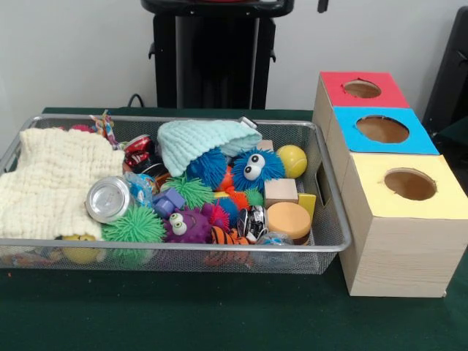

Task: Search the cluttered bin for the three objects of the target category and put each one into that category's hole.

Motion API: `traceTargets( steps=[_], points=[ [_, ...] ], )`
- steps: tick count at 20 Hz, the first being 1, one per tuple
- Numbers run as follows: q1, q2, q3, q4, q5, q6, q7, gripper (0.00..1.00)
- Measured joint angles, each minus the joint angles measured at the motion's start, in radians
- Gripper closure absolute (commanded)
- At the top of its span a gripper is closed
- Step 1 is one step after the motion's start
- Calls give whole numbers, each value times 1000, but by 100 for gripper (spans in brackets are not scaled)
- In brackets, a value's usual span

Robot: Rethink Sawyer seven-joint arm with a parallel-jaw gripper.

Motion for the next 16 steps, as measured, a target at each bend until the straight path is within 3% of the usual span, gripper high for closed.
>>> traceTargets(
  steps=[16],
  points=[
    [-133,-10,16,321,3,-277,0,0]
  ],
)
